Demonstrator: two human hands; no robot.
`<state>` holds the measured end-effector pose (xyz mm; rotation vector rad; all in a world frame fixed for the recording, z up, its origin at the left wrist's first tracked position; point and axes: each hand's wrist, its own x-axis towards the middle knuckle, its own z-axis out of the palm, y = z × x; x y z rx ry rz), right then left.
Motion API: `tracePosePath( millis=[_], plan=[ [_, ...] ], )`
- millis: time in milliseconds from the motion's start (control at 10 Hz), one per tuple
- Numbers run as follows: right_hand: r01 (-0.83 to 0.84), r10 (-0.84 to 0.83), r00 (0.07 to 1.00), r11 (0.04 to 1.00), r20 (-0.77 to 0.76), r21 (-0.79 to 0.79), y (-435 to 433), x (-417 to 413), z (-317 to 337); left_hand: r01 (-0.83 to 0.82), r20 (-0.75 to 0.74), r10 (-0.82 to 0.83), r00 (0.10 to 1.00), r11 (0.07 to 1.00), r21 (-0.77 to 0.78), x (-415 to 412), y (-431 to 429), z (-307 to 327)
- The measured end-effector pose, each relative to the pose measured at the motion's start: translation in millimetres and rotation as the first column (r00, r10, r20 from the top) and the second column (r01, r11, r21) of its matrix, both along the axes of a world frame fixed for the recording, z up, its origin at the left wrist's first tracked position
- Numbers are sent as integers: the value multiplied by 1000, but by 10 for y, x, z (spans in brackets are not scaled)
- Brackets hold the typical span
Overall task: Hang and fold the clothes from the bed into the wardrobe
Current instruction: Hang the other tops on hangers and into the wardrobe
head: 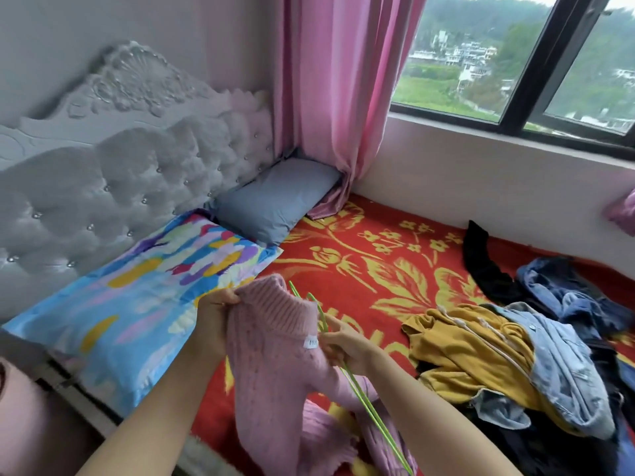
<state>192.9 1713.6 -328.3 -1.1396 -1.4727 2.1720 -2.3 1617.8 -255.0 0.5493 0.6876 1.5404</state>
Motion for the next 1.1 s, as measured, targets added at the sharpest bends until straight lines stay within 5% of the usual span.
tracePosePath(
  millis=[100, 200, 300, 400, 600, 700, 800, 1000, 1100],
  plan=[
    [-23, 22, 1000, 999, 20, 46, -18, 5, 86, -89, 8, 90, 996, 995, -33, -107, -8, -10],
    [212, -208, 976, 974, -61, 77, 138, 136, 336, -214, -22, 213, 977, 976, -30, -270, 16, 80],
    [411, -381, 903, 900, -198, 146, 357, 365, 827, -268, -274, 254, 928, 963, -15, -361, 20, 372],
    [482, -391, 865, 823, -316, 301, 406, 500, 1478, -303, -634, 249, 732, 953, 24, -475, 159, 691],
    [576, -298, 773, 699, -559, 424, 151, 751, 2477, -292, -828, 455, 328, 882, 369, -531, 316, 1291],
    [577, -367, 810, 638, -458, 510, 170, 820, 2356, -251, -827, 439, 352, 895, 368, -459, 362, 1185],
    [529, -468, 845, 656, -260, 539, 241, 912, 1843, -150, -845, 255, 470, 966, 209, -312, 389, 672],
    [426, -487, 870, 825, 84, 372, 213, 1093, 663, -219, -804, 64, 591, 972, -83, 5, 310, -456],
    [401, -483, 859, 842, 172, 360, 191, 1097, 385, -237, -837, -21, 547, 955, -180, 73, 261, -721]
  ],
)
